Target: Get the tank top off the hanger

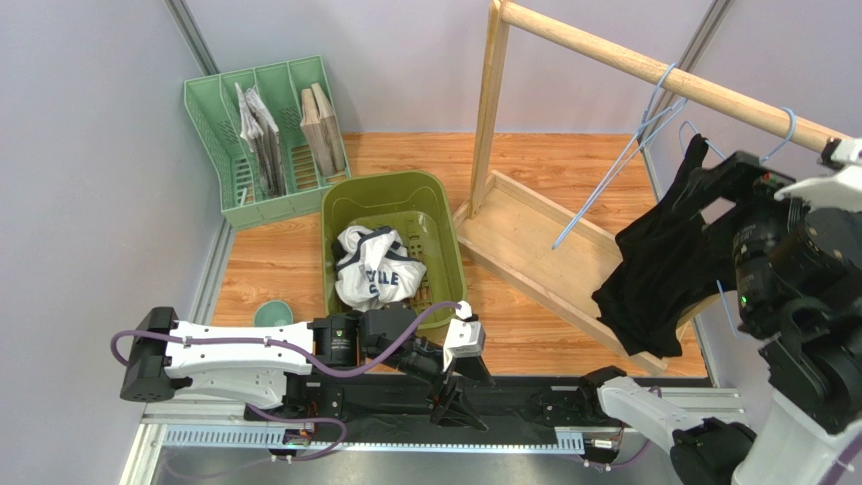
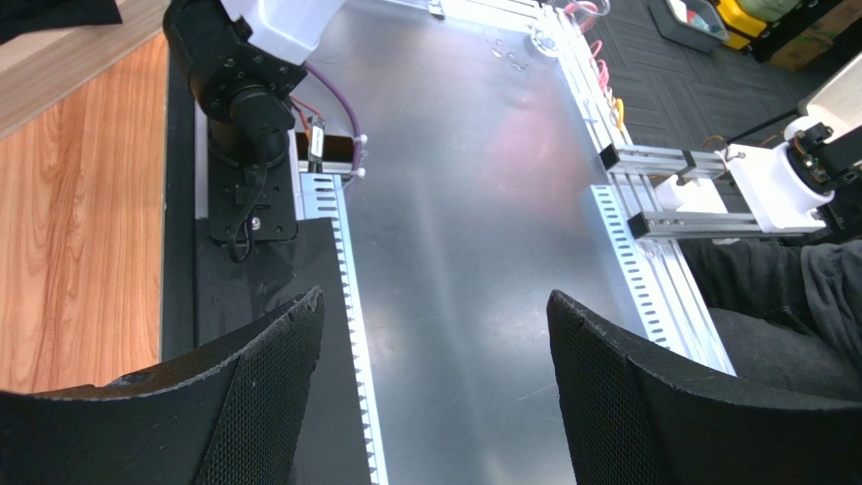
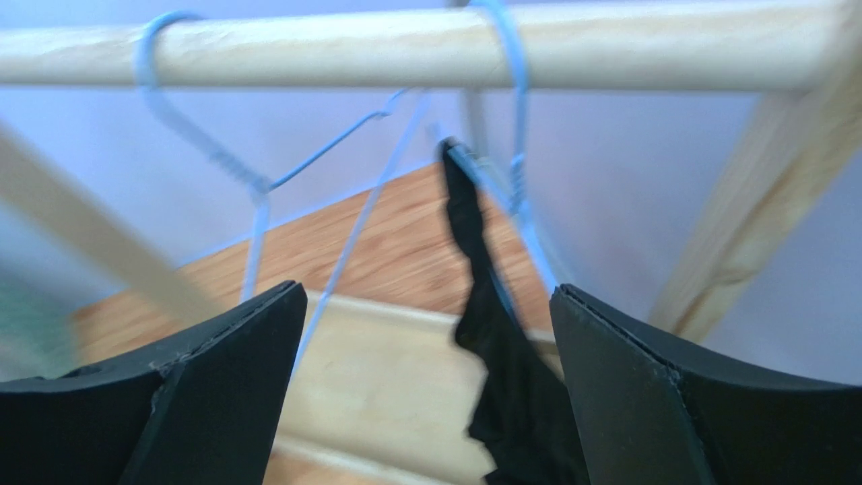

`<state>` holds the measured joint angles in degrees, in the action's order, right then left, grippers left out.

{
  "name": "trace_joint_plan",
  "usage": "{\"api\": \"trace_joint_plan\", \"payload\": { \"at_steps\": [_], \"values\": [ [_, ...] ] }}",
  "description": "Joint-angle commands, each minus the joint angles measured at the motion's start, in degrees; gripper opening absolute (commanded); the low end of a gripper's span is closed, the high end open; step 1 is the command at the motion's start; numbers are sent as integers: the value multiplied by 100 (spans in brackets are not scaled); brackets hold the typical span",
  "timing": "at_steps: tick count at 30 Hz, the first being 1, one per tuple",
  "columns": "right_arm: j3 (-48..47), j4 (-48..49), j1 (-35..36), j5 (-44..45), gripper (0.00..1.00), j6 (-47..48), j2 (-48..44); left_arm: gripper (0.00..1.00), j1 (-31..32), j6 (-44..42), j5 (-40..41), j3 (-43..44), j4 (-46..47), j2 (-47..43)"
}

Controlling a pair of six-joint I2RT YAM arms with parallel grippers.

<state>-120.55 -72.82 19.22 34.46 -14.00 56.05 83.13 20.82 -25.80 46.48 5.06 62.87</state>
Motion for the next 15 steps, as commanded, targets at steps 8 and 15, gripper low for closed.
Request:
{"api": "trace_joint_plan", "payload": {
  "at_steps": [8,15],
  "values": [
    [1234,672,-6,2839,100,707,-137,85,159,-201,576,-332,-92,-776],
    [2017,672,-6,3269,100,767,-753,85,159,-148,375,-280,-76,-794]
  ]
}}
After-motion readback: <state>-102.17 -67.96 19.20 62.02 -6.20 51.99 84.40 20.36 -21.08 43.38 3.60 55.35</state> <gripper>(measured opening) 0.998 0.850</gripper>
